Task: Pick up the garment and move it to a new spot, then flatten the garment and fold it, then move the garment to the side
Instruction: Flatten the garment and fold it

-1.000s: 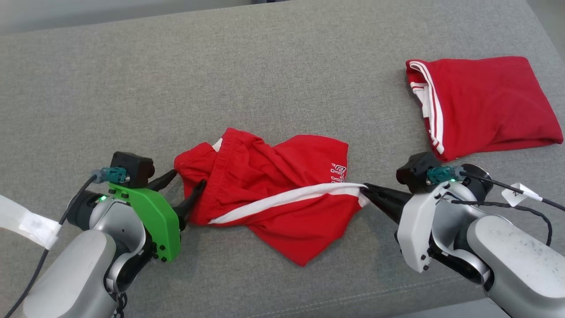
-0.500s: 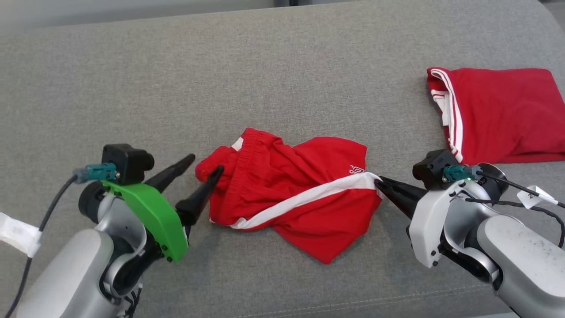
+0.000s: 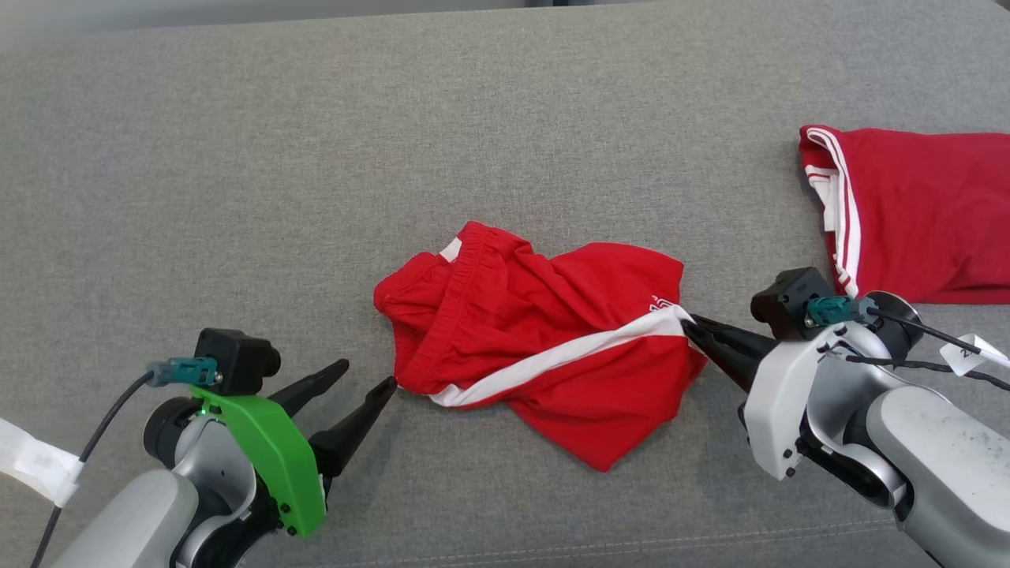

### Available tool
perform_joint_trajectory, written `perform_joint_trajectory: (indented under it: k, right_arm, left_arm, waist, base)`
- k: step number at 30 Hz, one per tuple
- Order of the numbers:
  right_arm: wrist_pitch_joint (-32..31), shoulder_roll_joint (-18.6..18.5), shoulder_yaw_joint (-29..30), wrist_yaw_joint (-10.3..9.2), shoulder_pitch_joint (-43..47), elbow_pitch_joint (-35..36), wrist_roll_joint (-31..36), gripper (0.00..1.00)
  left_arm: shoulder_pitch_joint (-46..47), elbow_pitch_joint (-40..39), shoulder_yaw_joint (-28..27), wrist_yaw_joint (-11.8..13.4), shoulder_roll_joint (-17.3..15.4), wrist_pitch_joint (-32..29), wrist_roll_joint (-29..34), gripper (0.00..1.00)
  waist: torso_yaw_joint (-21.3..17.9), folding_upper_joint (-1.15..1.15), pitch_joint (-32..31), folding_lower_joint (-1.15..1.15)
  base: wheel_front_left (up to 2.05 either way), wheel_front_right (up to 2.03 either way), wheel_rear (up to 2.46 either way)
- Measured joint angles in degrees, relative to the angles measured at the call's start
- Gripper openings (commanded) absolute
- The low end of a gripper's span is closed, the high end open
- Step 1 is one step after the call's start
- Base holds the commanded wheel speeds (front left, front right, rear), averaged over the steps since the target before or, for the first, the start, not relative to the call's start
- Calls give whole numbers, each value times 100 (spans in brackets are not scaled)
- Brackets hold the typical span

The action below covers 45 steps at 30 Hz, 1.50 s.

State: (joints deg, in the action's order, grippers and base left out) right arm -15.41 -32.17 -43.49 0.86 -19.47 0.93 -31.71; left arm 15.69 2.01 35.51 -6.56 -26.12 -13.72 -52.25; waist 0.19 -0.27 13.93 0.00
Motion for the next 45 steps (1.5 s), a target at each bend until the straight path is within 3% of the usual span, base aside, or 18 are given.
perform_joint_trajectory:
  k: [9,40,41,42,43,44,45]
  right_arm:
    - [-25,-24,22,4,-13,56,0,0]
    - [-25,-43,75,-30,-98,111,-1,0]
    - [-25,-44,76,-30,-115,111,-1,0]
    - [-25,-43,78,-30,-120,110,-1,0]
    - [-25,-42,75,-30,-121,109,-1,0]
    - [-25,-42,77,-30,-121,110,-1,0]
    - [-25,-43,82,-31,-121,110,-1,0]
  left_arm:
    - [3,83,309,-53,-162,-7,88,100]
    - [666,471,1192,-56,-41,567,410,100]
    - [668,492,1217,-56,-41,578,408,96]
    - [669,509,1244,-56,-40,587,404,80]
    - [669,535,1260,-56,-37,617,394,49]
    - [671,553,1277,-56,-37,621,370,49]
    - [671,575,1293,-56,-34,621,345,31]
  waist:
    - [-102,0,154,0]
    - [-264,0,347,0]
    - [-275,0,347,0]
    - [-285,0,346,0]
    - [-297,0,341,0]
    - [-309,0,337,0]
    - [-320,0,334,0]
  base:
    - [0,0,0]
    - [0,0,0]
    - [0,0,0]
    - [0,0,0]
    - [0,0,0]
    - [0,0,0]
    - [0,0,0]
